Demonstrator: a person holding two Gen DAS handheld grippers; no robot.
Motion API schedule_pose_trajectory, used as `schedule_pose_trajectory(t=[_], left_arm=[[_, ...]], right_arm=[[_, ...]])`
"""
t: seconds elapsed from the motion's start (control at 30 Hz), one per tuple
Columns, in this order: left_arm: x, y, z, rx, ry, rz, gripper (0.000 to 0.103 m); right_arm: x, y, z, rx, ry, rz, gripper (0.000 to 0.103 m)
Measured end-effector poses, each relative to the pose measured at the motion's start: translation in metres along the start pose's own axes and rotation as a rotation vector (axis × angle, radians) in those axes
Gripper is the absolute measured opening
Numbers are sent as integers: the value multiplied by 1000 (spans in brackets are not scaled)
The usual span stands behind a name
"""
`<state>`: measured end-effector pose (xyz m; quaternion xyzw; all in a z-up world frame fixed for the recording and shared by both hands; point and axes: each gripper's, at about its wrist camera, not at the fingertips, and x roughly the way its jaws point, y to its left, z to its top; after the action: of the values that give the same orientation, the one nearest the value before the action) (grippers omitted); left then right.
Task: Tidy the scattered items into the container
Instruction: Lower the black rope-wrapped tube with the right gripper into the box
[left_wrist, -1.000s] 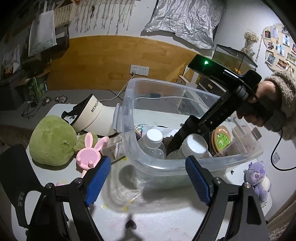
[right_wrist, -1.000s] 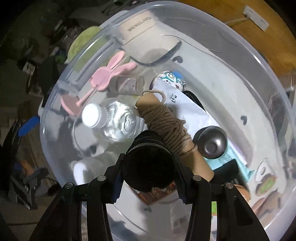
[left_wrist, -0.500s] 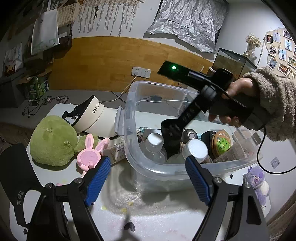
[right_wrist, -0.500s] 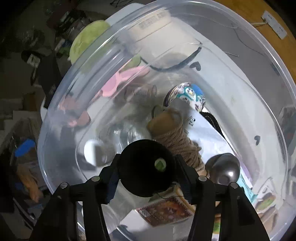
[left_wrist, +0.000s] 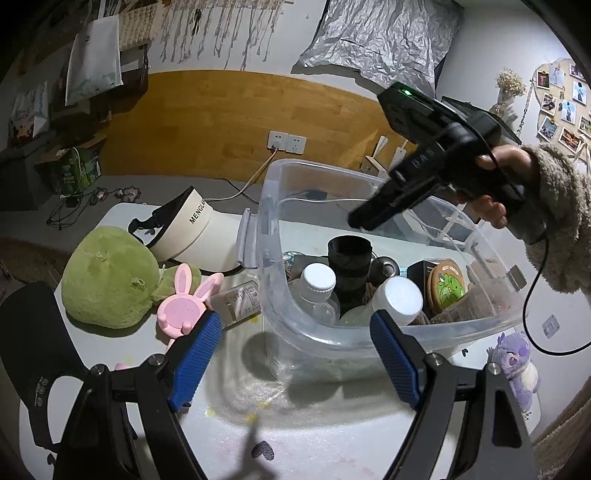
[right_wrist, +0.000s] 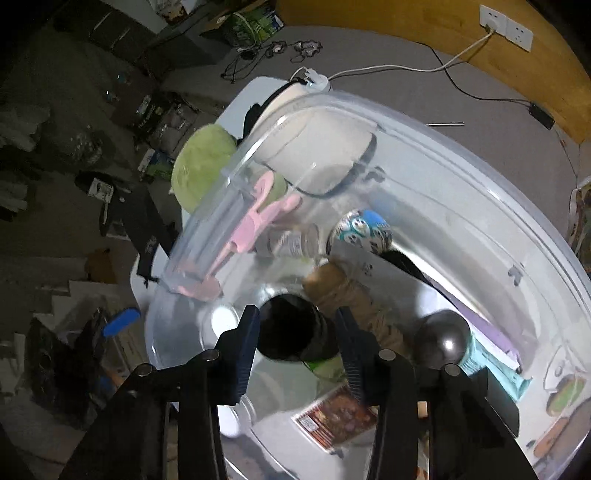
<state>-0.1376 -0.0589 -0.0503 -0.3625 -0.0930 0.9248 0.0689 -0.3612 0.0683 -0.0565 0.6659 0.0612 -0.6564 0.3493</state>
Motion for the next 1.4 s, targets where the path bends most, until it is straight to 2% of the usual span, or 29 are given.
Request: schedule_pose_trajectory(t=[0.2, 0.27, 0.3, 0.37, 0.5, 0.63, 0.97, 1.03, 1.3, 1.4], left_arm=[[2, 0, 1, 0, 2, -4, 83], [2, -1, 1, 4, 0, -5, 83], [2, -1, 1, 4, 0, -4, 83], [2, -1, 1, -1, 2, -5, 83], [0, 1, 0, -9, -2, -7, 83], [2, 4, 1, -16, -1, -8, 83], [0, 3, 2, -18, -8, -16, 83], [-1, 3, 2, -15, -10, -17, 83], [2, 6, 2, -30, -12, -23, 83], [-1, 8, 1, -31, -20, -17, 83]], right_arm=[[45, 3, -15, -45, 116, -114, 43], [61, 3, -18, -52, 138, -121, 36], [67, 3, -20, -52, 145, -118, 29], [71, 3, -20, -53, 133, -116, 27], [62, -7, -25, -26, 90, -84, 15], [44, -16, -30, 21, 25, -18, 14], [33, -14, -32, -18, 33, -45, 12], [36, -10, -32, -62, 75, -77, 12], [59, 30, -17, -378, 386, -343, 12], [68, 42, -15, -466, 474, -394, 12]])
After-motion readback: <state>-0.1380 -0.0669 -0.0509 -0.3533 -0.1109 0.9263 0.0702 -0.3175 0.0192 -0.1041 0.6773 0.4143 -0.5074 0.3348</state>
